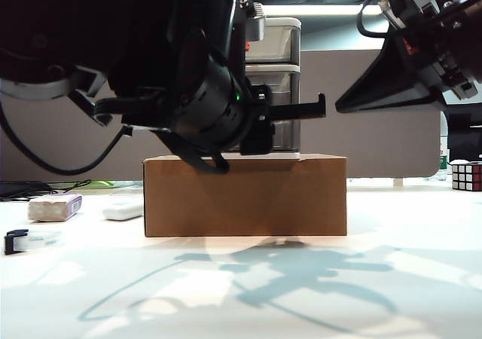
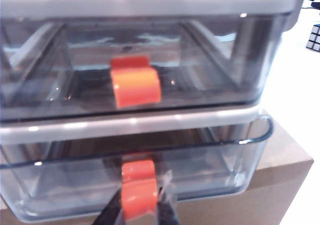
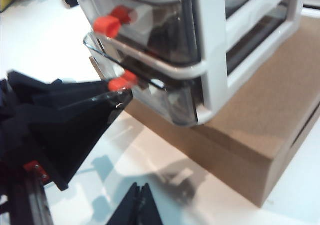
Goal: Open the third layer of the drawer on the table, pick up the transparent tape on the table and put it in, and finally close the drawer.
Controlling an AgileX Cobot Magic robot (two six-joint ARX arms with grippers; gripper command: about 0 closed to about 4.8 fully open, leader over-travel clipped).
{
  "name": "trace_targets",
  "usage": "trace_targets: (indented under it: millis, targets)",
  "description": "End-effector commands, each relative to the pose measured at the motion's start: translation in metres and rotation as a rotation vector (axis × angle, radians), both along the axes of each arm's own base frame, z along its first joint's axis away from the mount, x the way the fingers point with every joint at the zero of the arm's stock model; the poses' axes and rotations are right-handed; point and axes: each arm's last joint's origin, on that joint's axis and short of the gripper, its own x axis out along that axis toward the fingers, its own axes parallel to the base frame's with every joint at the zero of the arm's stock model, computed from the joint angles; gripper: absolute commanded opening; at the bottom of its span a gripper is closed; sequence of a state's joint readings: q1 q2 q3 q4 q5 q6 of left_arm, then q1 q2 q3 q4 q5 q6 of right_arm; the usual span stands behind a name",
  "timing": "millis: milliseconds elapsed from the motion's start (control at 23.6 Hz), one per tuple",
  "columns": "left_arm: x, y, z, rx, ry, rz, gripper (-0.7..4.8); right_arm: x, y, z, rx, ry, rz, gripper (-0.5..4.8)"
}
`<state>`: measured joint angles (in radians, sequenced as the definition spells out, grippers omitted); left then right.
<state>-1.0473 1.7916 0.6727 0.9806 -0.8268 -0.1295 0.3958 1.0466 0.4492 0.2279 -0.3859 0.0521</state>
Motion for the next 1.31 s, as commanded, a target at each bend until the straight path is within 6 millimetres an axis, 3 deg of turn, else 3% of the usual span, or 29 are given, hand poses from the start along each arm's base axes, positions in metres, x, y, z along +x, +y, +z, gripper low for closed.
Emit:
trace_targets:
  millis: [42,507,1142,1311]
  targets:
    - [0.001,0.0,0.002,-0.007,-0.003,0.001,0.75,0.002,0.003,0.013,0.07,-0.11,0.069,-0.05]
    - [0.001,0.0,0.002,-0.012,-0.002,-0.001,0.75,0.021,0.013,0.039,0.113,-0.182,0.125,-0.05]
    - [0.001,-0.001,0.002,-0.025,-0.003,0.0,0.74,0.042,0.022,0.04,0.116,-0.165,0.155,-0.05]
    - [0.001,-0.001,0.002,-0.031,-0.001,0.001,0.2,0.043,0.022,0.041,0.118,-0.176,0.154,-0.05]
